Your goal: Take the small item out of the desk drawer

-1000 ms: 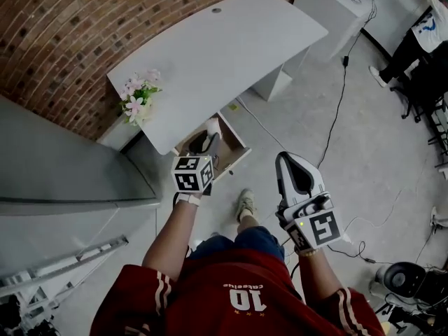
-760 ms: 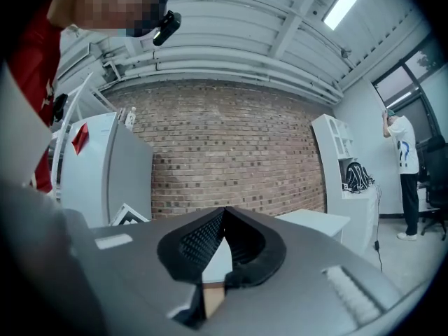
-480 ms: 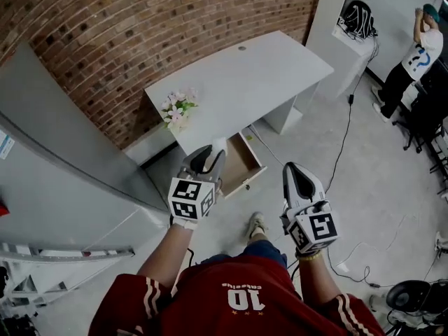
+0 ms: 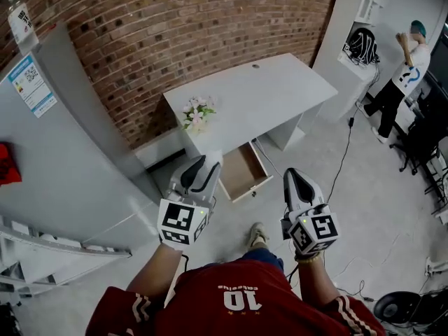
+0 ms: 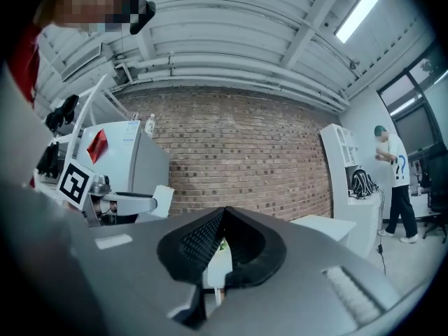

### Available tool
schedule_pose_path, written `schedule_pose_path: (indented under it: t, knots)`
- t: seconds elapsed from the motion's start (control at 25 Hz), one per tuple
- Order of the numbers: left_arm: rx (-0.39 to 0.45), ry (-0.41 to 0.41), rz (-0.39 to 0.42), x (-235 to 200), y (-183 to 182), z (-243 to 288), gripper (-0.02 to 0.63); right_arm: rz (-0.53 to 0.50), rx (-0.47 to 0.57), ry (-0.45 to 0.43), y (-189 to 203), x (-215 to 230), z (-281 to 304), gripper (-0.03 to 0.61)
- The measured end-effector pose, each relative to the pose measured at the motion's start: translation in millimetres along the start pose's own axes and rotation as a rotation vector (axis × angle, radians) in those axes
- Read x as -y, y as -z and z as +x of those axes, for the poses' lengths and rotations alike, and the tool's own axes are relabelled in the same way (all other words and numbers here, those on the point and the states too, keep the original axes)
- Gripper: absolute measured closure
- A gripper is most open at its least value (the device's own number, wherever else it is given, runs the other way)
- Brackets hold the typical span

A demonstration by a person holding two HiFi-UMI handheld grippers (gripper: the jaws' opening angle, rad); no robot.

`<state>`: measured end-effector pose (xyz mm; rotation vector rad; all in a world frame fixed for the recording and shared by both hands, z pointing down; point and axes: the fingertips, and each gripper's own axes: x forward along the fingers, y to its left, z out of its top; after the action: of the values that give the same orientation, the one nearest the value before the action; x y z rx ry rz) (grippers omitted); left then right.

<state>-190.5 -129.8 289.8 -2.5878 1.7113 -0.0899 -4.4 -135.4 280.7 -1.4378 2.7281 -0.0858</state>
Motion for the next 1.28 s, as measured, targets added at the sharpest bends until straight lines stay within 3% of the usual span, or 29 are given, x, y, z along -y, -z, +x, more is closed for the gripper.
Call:
schedule_pose_path:
  t: [0.32,0.48,0.6,0.76,0.88,1.04,1.2,1.28]
  knots:
    - [0.057,-0.072,0.089,-20.1,-20.8,-47.4,0.469,0.015,0.001,-0.020,-4.5,-20.5,2.0,0.577]
    - [0.074,-0.104,0.080,-22.9,-24.7,-56.1,0.469,0.017,-0.014,-0.014,-2.4,-19.4,1.5,0.577]
    - [0.077,-0.102,0.120,-21.8,-23.9,-56.4,0.469,0.015,-0.016,-0.012,-1.2,-17.8,2.6,0.577]
    - [0.073,-0.105,0.067,-17.7,-25.1,-60.8,0.469,0.027,-0.009,-0.010,-1.3,-21.1,1.7,0.577]
    - [0.086,-0.095,0.088,-14.1,-29.0,-65.2,0.469,0.022,-0.004,-0.020,-3.6,-28.1,-0.7,0.577]
    - [0.097,-0.081,0.055,-5.7,-29.9,-70.5,0.469,0.022,0.006,-0.023,-4.3,-34.8,-8.9,0.577]
    - [0.109,-0.059,0.113,-2.2,-28.1,-73.7,0.469,0.019,0.003,-0.022,-3.6,-37.7,-17.2,0.577]
    - [0.113,-0.059,0.093,1.0,-28.7,-74.7,0.469,0.017,0.002,-0.023,-4.2,-38.8,-20.9,0.577]
